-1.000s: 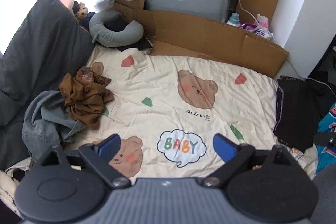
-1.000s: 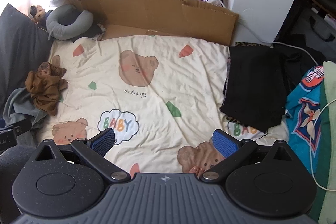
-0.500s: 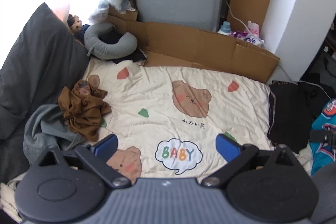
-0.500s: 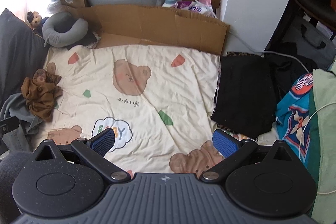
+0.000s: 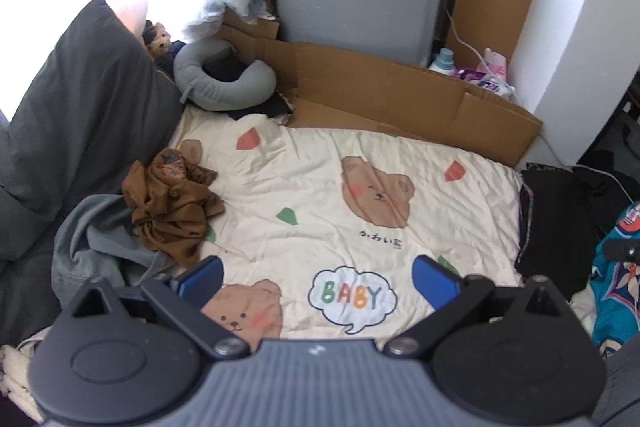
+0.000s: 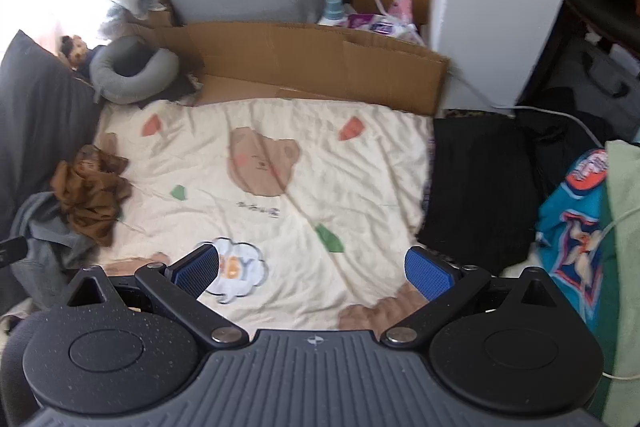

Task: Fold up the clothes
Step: 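Move both open tools toward the crumpled brown T-shirt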

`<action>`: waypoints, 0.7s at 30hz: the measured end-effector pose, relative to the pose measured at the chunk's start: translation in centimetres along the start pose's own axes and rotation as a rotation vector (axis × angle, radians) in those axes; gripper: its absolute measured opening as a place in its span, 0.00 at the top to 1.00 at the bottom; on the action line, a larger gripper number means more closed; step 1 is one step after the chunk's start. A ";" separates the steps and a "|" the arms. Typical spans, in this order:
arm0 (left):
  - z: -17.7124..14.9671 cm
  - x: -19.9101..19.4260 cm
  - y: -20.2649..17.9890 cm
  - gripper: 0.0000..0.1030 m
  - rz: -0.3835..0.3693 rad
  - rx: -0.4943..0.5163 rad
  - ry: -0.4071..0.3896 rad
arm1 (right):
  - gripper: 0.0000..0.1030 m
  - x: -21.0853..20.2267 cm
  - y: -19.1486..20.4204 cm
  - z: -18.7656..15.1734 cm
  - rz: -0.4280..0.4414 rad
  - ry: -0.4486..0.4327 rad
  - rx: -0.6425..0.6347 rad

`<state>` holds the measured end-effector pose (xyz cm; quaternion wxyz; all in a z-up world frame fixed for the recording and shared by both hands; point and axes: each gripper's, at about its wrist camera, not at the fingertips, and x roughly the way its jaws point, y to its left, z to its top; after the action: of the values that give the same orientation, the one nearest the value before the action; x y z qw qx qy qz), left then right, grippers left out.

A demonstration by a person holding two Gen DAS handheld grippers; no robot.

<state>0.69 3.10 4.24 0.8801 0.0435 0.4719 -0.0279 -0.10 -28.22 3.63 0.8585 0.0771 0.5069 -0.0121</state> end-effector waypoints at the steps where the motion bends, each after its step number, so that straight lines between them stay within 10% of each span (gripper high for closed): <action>1: 0.2 0.1 0.3 0.01 0.002 -0.004 -0.001 | 0.01 0.0 0.2 0.1 0.002 -0.006 -0.008; 21: 1.7 4.0 5.1 0.01 0.007 -0.049 -0.072 | 0.01 4.6 3.3 4.1 0.037 -0.047 -0.095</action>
<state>4.77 7.97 2.09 0.8974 0.0225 0.4404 -0.0149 6.06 -25.26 1.97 0.8730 0.0453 0.4849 0.0262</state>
